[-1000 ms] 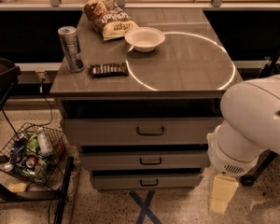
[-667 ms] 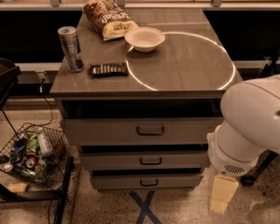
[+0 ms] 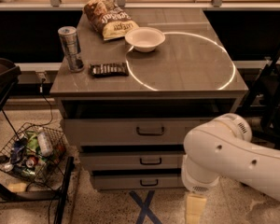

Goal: Open middle drawer

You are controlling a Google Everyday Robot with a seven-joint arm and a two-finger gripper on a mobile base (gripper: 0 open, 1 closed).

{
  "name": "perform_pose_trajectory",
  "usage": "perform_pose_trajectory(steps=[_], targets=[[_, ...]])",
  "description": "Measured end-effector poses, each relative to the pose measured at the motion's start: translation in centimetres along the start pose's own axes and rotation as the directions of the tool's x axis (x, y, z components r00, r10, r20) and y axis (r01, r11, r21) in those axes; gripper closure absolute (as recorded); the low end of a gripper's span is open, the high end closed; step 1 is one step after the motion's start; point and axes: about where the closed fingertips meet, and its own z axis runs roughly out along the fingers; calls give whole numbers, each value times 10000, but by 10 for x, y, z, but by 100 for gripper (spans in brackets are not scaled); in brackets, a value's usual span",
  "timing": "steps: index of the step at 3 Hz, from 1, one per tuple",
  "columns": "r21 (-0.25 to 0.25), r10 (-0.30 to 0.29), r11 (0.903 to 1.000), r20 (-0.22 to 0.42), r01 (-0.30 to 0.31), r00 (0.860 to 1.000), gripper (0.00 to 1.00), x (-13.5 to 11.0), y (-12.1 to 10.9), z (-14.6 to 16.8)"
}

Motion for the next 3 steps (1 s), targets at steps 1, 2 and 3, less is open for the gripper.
perform_pose_trajectory(steps=[1,2,3], targets=[[-35,-677,9977,231,678,9974,0,-16,5,45],[-388,-1552,9867,608,1577,9860,0,-37,-6,98],[-388,-1552,9867,608,1577,9860,0,-37,-6,98]])
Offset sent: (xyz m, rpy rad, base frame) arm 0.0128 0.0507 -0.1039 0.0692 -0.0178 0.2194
